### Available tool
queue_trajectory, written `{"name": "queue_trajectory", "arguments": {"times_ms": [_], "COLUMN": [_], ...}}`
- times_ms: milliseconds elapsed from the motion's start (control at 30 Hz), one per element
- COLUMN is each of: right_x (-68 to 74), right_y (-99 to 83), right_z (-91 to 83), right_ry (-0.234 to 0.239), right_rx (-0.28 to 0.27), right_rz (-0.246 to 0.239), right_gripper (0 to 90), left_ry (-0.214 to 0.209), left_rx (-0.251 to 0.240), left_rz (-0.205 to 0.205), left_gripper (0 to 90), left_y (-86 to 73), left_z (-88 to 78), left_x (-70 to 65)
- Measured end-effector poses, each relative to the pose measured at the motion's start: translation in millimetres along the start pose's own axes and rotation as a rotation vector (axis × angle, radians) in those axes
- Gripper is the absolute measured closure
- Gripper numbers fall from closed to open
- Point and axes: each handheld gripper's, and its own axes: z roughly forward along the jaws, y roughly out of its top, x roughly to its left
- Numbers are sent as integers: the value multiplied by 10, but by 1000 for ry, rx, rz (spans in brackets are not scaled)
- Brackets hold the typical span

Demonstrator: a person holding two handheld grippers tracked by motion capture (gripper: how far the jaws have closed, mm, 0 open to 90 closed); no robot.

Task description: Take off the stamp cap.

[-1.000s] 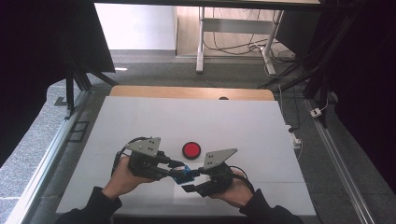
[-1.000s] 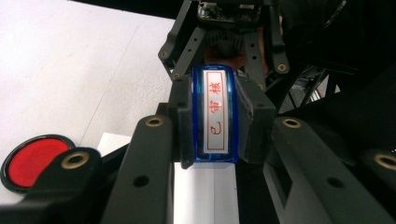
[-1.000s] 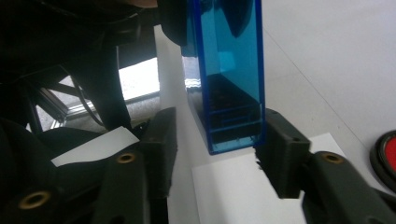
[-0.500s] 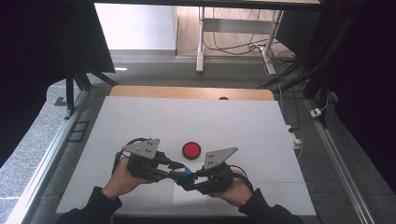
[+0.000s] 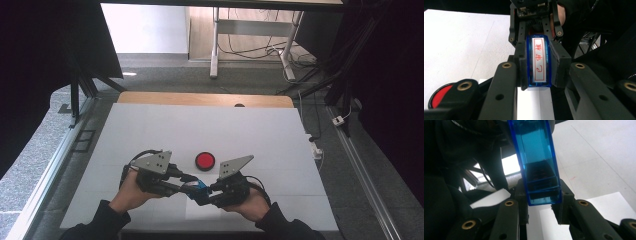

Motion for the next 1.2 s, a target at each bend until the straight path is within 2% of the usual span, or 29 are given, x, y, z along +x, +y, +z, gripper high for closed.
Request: {"name": "queue_trajectory", "arguments": {"times_ms": [100,200,267,400,633,700,800,900,1067,1200], "right_x": [9,7,16,5,23,27,12,3,-24,-55], "right_y": [-1,-7,-10,-25,-53,-71,-98,-118,-163,-189], "right_z": [5,8,14,25,-31,-61,-108,-155,-221,-274], "right_ry": [-13,-7,-15,-27,-109,-158,-200,-229,-261,-270], "right_rx": [29,44,71,79,75,66,58,62,47,23], "right_rz": [-18,-27,-51,-41,-81,-98,-78,-82,-55,-16], "right_gripper": [694,694,694,693,691,691,691,691,690,690], "left_ry": [6,-7,-2,20,49,78,92,114,157,161], "left_rx": [22,24,4,-30,-12,14,30,45,30,29], "left_rz": [13,5,2,-27,-82,-94,-118,-135,-163,-177], "left_gripper": [707,707,708,708,707,705,705,704,704,703], "left_y": [6,3,0,-34,-44,-51,-87,-113,-132,-164], "left_z": [23,28,-12,-109,-81,-64,-47,-36,-65,-78], "left_x": [-15,-7,0,30,29,19,12,8,-8,-12]}}
